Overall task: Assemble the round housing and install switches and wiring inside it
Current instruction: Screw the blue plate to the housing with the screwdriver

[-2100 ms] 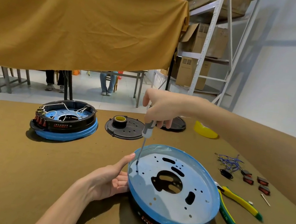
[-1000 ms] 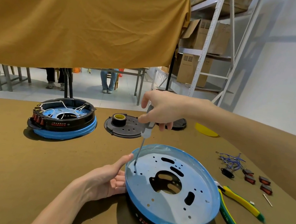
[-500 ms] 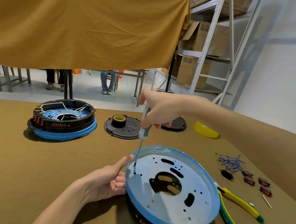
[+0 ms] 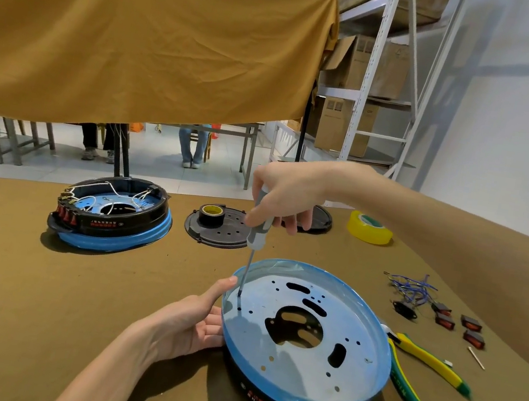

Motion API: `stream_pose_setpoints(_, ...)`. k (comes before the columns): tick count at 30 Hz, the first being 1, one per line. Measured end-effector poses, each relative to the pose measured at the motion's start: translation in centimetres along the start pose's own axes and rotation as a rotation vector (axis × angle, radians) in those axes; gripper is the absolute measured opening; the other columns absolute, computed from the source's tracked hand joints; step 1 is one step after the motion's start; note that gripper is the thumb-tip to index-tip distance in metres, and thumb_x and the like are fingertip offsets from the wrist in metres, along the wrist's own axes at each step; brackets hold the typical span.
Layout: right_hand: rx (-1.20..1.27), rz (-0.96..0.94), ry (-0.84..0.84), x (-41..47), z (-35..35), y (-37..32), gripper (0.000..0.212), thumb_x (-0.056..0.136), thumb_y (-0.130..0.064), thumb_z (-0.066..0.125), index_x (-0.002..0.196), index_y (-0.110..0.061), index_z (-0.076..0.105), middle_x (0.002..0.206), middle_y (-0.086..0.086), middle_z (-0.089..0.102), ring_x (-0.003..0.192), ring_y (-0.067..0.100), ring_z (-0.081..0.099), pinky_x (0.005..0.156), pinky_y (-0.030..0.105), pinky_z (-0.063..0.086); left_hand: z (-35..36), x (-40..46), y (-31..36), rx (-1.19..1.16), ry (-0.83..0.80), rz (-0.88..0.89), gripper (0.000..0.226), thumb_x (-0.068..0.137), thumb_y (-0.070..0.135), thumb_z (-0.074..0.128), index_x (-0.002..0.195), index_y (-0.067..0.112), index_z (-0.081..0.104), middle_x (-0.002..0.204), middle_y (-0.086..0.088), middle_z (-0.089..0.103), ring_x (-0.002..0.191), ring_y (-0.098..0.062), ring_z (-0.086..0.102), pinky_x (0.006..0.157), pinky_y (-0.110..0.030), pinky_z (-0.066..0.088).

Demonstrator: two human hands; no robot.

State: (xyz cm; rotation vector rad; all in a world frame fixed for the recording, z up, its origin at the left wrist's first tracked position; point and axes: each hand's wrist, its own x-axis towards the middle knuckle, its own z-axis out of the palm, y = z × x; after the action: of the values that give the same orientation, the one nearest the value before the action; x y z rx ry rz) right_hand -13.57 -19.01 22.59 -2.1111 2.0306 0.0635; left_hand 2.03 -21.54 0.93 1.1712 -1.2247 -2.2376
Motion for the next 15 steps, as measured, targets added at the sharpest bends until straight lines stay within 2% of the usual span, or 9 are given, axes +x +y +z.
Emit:
stream_pose_setpoints(2,-0.007,-0.009,-0.005,-0.11,-0.05,0.17,0.032,0.097,-0.033,0.067,0.107,-0.003,0.068,0.076,0.008,0.077,0.051,0.015,0.07,0.045,0.022,0.052,-0.04,0.08,-0.05,0.004,-0.002,0.004,0.085,0.068,0.057,0.079,0.124,-0.004,0.058,0.111,-0.024,0.076,0.104,-0.033,0.075,0.107,-0.045,0.052)
stream_pose_setpoints(4,-0.034,-0.012,0.04,-0.01,0.22,0.23,0.035,0.098,-0.038,0.065,0.098,-0.004,0.07,0.067,0.005,0.076,0.048,0.015,0.068,0.044,0.022,0.051,0.03,0.0,-0.01,0.0,-0.004,0.004,0.084,0.071,0.057,0.078,0.125,-0.004,0.059,0.111,-0.024,0.075,0.103,-0.033,0.076,0.1,-0.043,0.056)
stream_pose_setpoints(6,-0.013,-0.018,0.022,0.01,0.23,0.27,0.035,0.097,-0.04,0.068,0.103,-0.006,0.066,0.07,0.006,0.076,0.05,0.016,0.07,0.045,0.023,0.053,0.18,-0.15,-0.01,-0.005,-0.01,0.006,0.081,0.073,0.056,0.077,0.124,-0.005,0.06,0.111,-0.024,0.075,0.102,-0.032,0.076,0.092,-0.041,0.059)
stream_pose_setpoints(8,0.028,-0.019,-0.062,-0.34,-0.36,0.28,0.034,0.094,-0.034,0.073,0.114,-0.012,0.057,0.081,0.009,0.078,0.058,0.018,0.074,0.048,0.024,0.054,0.21,-0.23,-0.02,-0.007,-0.007,0.012,0.079,0.073,0.056,0.076,0.122,-0.005,0.061,0.111,-0.024,0.076,0.102,-0.032,0.076,0.091,-0.04,0.06)
stream_pose_setpoints(10,0.02,-0.023,-0.093,-0.61,-0.66,0.39,0.032,0.094,-0.033,0.073,0.112,-0.012,0.056,0.08,0.007,0.078,0.059,0.019,0.074,0.046,0.024,0.054,0.22,-0.27,-0.01,-0.013,-0.002,0.009,0.079,0.072,0.055,0.077,0.121,-0.004,0.061,0.111,-0.024,0.075,0.103,-0.033,0.076,0.094,-0.041,0.058)
stream_pose_setpoints(13,-0.049,-0.022,-0.029,-0.39,-0.35,0.23,0.036,0.096,-0.043,0.068,0.102,-0.009,0.064,0.067,0.003,0.075,0.051,0.017,0.07,0.042,0.021,0.05,0.36,-0.46,0.09,-0.027,-0.005,-0.003,0.08,0.071,0.055,0.077,0.122,-0.005,0.059,0.111,-0.025,0.075,0.103,-0.033,0.076,0.093,-0.042,0.058)
stream_pose_setpoints(15,-0.07,-0.034,-0.022,-0.16,-0.28,0.03,0.037,0.095,-0.044,0.069,0.106,-0.009,0.061,0.072,0.005,0.075,0.05,0.014,0.069,0.043,0.022,0.051,0.32,-0.45,0.06,-0.021,-0.008,-0.003,0.081,0.072,0.056,0.077,0.123,-0.005,0.059,0.111,-0.024,0.075,0.104,-0.033,0.075,0.092,-0.041,0.06)
